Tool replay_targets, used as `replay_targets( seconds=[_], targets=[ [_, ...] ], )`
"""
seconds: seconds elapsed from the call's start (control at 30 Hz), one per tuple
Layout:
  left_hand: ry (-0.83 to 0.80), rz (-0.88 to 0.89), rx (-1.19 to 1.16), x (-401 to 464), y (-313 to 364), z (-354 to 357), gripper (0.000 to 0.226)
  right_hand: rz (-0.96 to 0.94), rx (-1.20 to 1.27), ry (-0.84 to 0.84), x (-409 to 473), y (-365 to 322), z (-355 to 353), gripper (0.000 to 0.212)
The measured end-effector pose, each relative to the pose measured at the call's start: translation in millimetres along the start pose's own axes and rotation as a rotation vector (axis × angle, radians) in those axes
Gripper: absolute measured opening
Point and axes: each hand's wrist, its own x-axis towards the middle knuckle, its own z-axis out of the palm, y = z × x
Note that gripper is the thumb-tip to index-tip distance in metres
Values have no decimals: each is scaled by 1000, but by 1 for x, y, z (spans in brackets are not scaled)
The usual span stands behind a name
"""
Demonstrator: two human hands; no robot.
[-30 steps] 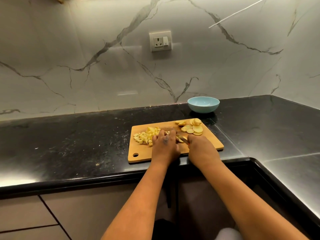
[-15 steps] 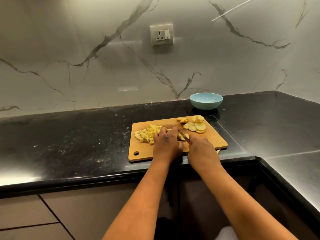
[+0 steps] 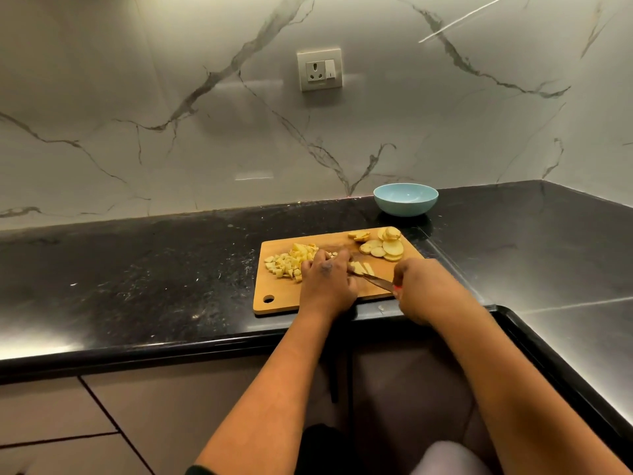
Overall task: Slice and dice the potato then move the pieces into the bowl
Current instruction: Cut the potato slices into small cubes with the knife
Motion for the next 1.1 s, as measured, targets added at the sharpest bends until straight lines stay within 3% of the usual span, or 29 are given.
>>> replay_targets(
  seconds=[0.1,0.2,0.27,0.53,0.7,0.9,0.97,1.1],
  targets=[
    [-15,-16,-26,-1,-2,2,39,-17,195,66,-8,23,-12,18],
    [10,-25,-53,-5,-3,1,36,21,306,184,-5,44,-16,39],
    [54,-13,-73,-9,-1,-1,34,83,329,220,-2,55,-12,42],
    [23,-21,-90,-11,3,-4,35,112,275,302,14,53,25,44],
    [6,-76,-106,-12,2,-5,41,92,109,330,13,42,29,21],
    [4,-78,-71,-13,3,-4,38,12,-20,310,10,31,26,11],
    [23,-79,-73,-14,3,-4,37,31,56,301,14,36,25,13],
    [46,-75,-63,-15,5,-7,38,32,436,330,29,42,15,20]
  ],
)
